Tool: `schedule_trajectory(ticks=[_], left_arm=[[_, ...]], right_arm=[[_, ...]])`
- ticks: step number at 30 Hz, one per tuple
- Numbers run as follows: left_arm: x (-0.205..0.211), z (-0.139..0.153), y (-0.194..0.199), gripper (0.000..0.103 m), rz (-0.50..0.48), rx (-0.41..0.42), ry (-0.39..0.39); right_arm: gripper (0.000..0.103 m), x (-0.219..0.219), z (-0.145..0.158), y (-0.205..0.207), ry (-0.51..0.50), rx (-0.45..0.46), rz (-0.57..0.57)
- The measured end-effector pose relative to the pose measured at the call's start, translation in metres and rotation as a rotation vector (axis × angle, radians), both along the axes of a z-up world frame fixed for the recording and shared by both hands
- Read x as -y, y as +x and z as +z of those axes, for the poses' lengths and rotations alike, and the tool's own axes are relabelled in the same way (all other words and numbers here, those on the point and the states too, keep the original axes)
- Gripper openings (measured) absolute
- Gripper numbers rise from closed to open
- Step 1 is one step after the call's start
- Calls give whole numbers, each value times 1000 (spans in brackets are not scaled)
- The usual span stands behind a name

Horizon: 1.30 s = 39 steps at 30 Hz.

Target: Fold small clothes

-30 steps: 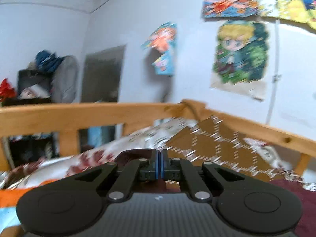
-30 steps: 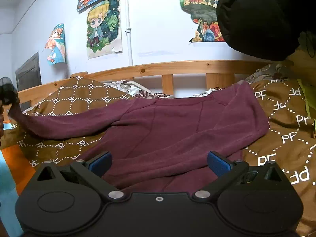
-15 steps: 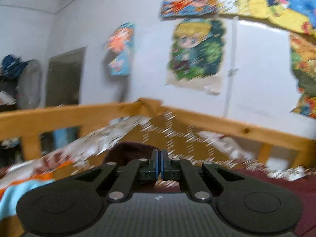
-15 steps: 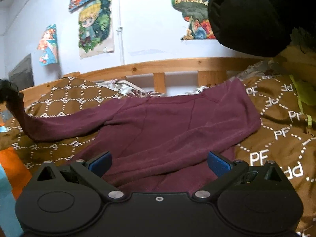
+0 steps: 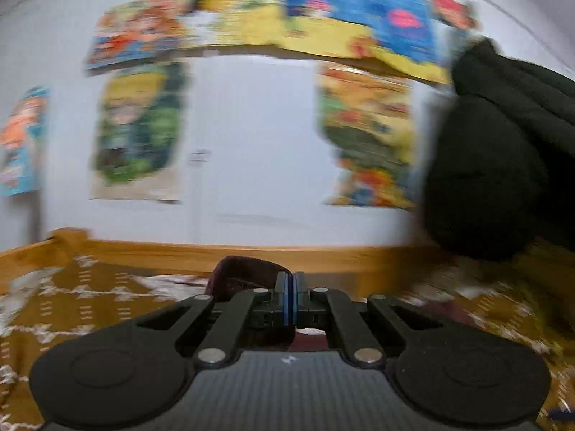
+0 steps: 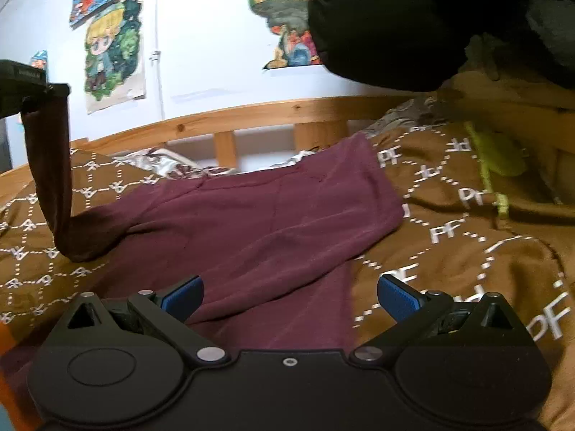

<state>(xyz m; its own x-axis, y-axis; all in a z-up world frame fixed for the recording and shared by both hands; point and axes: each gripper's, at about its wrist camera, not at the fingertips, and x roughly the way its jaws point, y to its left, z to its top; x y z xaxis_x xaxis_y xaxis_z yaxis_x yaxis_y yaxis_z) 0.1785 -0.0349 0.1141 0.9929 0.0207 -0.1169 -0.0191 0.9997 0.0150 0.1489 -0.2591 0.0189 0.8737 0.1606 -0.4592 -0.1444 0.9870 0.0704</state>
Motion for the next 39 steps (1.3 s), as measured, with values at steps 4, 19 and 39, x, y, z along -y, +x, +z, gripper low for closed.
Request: schedule_trajectory(ticks=[4, 19, 39], left_arm=[[41, -12, -4, 1, -171, -31, 34], [94, -73, -23, 1, -438, -262, 89], [79, -110, -47, 87, -430, -446, 21]], right_arm=[[102, 10, 1, 2, -13, 11, -46], [102, 34, 0, 12, -21, 11, -141], [102, 38, -6, 13, -8, 2, -125]])
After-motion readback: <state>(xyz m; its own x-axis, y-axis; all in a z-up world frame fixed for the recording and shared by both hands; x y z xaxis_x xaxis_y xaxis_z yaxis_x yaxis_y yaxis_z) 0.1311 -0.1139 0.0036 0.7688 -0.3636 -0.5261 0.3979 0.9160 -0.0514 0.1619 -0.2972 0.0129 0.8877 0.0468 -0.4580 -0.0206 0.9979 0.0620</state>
